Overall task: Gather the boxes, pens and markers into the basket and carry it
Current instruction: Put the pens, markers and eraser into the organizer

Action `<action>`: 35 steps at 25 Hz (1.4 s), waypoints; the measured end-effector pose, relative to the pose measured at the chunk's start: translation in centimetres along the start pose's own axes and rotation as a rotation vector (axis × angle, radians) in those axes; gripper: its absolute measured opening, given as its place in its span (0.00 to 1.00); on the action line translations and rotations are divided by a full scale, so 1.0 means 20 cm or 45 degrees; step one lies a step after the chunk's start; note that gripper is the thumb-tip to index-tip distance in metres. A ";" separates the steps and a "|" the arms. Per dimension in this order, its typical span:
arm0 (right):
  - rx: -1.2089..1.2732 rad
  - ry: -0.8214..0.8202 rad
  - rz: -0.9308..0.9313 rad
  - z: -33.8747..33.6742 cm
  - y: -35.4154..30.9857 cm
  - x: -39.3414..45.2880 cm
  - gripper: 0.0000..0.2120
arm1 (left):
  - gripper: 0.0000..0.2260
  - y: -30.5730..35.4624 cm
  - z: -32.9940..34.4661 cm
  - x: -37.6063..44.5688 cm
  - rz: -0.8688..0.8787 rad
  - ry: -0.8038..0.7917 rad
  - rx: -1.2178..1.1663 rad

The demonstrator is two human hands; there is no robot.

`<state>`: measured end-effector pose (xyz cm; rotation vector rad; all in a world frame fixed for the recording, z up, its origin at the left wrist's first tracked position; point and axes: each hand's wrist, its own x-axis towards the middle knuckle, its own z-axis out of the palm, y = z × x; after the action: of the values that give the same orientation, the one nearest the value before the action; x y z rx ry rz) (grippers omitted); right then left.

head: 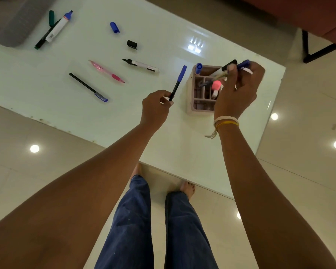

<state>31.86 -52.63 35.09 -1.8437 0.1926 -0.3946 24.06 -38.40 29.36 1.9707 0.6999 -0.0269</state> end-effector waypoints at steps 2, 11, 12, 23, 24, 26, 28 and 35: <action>-0.091 -0.149 -0.041 0.02 0.01 0.01 0.06 | 0.07 0.03 0.03 -0.01 0.013 0.014 -0.008; -0.544 -0.673 0.185 0.00 0.15 0.02 0.15 | 0.06 0.11 0.07 -0.03 -0.015 0.138 -0.235; -0.501 -0.629 0.186 -0.01 0.13 0.02 0.18 | 0.07 0.12 0.07 -0.03 -0.002 0.150 -0.258; -0.144 -0.450 -0.019 0.00 0.00 0.12 0.05 | 0.16 0.27 0.15 0.02 0.182 -0.022 -0.150; -0.170 -0.402 -0.048 -0.01 0.01 0.14 0.06 | 0.19 0.26 0.15 0.02 0.125 -0.059 -0.097; -0.286 -0.476 -0.050 -0.01 0.04 0.16 0.07 | 0.22 0.22 0.16 0.02 0.030 -0.122 -0.043; -0.494 -0.655 -0.028 0.01 0.09 0.15 0.07 | 0.23 0.18 0.17 0.01 -0.030 -0.155 -0.071; -0.877 -0.970 0.085 0.07 0.16 0.08 0.10 | 0.22 0.15 0.18 0.03 -0.030 -0.173 -0.001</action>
<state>34.16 -52.91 31.88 -2.5130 -0.1603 0.4993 26.98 -42.16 29.77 1.9396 0.6343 -0.1736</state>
